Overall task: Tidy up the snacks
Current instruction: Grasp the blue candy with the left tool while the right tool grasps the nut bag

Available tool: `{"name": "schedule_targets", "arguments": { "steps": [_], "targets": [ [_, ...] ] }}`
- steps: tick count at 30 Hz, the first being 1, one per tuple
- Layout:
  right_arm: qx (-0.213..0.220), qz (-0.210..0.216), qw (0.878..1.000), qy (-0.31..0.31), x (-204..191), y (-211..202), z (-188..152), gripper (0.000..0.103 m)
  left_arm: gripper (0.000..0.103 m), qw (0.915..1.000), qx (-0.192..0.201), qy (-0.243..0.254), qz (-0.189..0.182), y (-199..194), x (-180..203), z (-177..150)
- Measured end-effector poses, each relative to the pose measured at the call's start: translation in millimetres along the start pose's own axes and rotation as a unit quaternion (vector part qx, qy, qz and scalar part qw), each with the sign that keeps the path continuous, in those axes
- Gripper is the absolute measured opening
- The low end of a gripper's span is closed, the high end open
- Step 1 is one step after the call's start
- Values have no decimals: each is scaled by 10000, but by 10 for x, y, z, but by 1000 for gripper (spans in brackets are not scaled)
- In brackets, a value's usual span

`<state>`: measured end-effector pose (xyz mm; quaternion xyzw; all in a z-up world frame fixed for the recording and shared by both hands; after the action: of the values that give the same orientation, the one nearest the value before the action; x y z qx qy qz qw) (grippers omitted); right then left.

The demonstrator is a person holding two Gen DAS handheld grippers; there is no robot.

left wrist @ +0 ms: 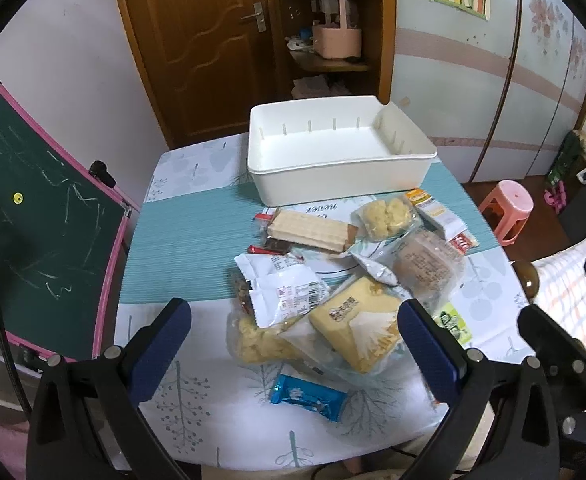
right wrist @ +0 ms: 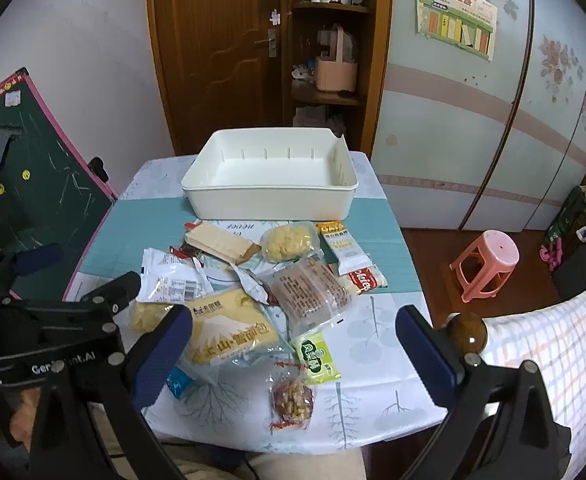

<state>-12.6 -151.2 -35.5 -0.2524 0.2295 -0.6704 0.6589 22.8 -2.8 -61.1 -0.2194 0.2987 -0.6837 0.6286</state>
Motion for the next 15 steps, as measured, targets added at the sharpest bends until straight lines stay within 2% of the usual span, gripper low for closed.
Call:
{"name": "schedule_targets", "arguments": {
  "steps": [5,10,13,15],
  "targets": [
    [-58,-100,9998,-140,-13,86,-96,102,103,9991,-390,46,-125,212,-27,-106],
    [-360,-183,9991,-150,59,312,-270,102,102,9948,-963,-35,-337,482,-98,-309],
    [-644,-238,9974,-227,99,490,-435,102,95,9906,-1309,-114,-382,654,-202,-494],
    [-849,-251,9957,-291,118,606,-562,102,94,9867,-1511,-138,-589,751,-243,-629]
  ]
}}
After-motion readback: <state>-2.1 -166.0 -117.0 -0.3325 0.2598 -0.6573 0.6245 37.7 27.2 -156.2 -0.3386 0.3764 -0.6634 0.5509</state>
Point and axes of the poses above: each gripper's, at about its wrist camera, not at the fingertips, and y roughly the way its jaws point, x to its right, z to its top, the point moved 1 cm from there along y, roughly the way its jaws point, and after that the axes turned 10 degrees about x, right-handed, at the moved point
